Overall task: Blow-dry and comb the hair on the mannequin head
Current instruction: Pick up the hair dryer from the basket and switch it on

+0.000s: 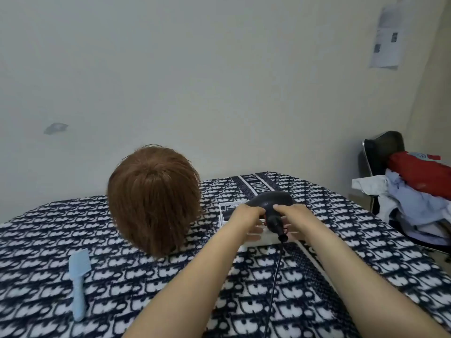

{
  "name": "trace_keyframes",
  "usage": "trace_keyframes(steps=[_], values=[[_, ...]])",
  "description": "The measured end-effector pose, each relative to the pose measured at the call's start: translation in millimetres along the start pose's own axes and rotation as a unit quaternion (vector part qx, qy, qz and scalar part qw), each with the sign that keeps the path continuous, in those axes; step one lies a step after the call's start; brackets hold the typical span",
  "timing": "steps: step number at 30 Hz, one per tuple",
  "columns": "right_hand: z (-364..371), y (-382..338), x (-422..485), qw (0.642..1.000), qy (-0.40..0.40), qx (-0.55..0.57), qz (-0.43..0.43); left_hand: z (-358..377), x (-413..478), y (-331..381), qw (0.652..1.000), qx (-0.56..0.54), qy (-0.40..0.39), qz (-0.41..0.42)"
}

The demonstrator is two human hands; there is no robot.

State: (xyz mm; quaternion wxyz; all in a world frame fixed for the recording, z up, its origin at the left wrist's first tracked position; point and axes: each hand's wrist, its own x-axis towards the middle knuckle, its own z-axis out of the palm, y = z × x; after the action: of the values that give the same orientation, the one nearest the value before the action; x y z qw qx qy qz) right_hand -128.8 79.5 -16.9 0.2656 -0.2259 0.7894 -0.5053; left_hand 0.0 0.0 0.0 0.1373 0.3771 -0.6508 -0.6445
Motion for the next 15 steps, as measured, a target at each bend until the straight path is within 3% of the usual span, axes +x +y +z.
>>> trace_keyframes(steps=[5, 15], values=[[15, 14, 4, 0.99, -0.068, 0.099, 0.08, 15, -4, -2, 0.999, -0.022, -0.023, -0.039], [27, 11, 1, 0.984, -0.006, 0.169, 0.05, 20, -15, 4, 0.997, -0.074, 0.009, 0.003]])
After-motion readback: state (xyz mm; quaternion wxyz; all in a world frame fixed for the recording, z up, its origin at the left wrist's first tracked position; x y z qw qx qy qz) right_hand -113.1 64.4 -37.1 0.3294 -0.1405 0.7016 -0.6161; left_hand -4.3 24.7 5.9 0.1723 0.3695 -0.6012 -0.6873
